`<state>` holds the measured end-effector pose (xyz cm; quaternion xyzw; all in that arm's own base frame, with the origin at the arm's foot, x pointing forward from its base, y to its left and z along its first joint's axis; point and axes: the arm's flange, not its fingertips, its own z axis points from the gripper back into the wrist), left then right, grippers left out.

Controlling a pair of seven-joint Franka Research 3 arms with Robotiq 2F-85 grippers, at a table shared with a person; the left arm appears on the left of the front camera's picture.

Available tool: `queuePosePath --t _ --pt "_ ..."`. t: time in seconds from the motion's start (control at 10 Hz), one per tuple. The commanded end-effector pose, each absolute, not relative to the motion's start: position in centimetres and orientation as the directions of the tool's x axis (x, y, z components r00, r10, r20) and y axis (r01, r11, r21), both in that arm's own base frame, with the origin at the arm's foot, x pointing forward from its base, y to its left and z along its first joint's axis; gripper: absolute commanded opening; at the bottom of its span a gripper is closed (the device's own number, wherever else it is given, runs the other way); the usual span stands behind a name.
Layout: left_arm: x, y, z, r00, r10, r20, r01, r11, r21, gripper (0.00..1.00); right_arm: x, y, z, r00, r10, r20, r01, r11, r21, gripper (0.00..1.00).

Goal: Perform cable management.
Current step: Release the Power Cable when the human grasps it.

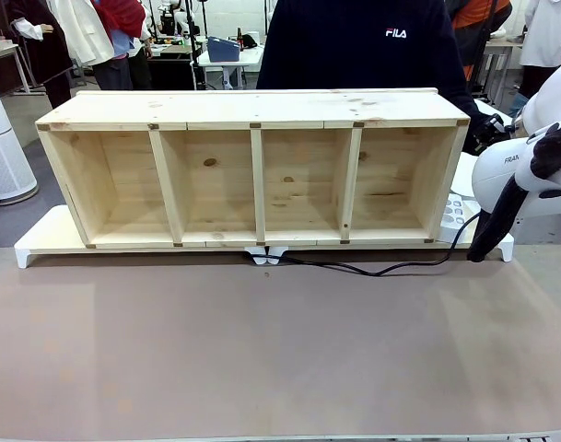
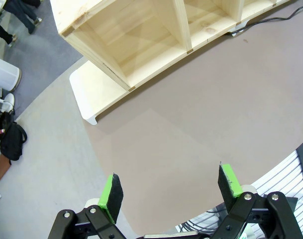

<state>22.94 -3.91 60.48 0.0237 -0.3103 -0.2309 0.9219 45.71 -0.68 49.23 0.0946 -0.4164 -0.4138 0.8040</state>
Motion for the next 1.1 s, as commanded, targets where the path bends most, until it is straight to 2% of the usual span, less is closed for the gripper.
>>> queuePosePath --t 0.0,1.0 --pt "23.09 -4.04 60.56 0.695 -0.438 0.571 0.412 0.893 0.184 1.0 45.7 -0.71 49.15 0.316 -0.744 0.589 0.592 0.639 0.491 1.0" --pt "23.09 -4.04 60.56 0.695 -0.438 0.571 0.412 0.893 0.184 1.0 45.7 -0.71 49.15 0.316 -0.744 0.589 0.592 0.639 0.491 1.0"
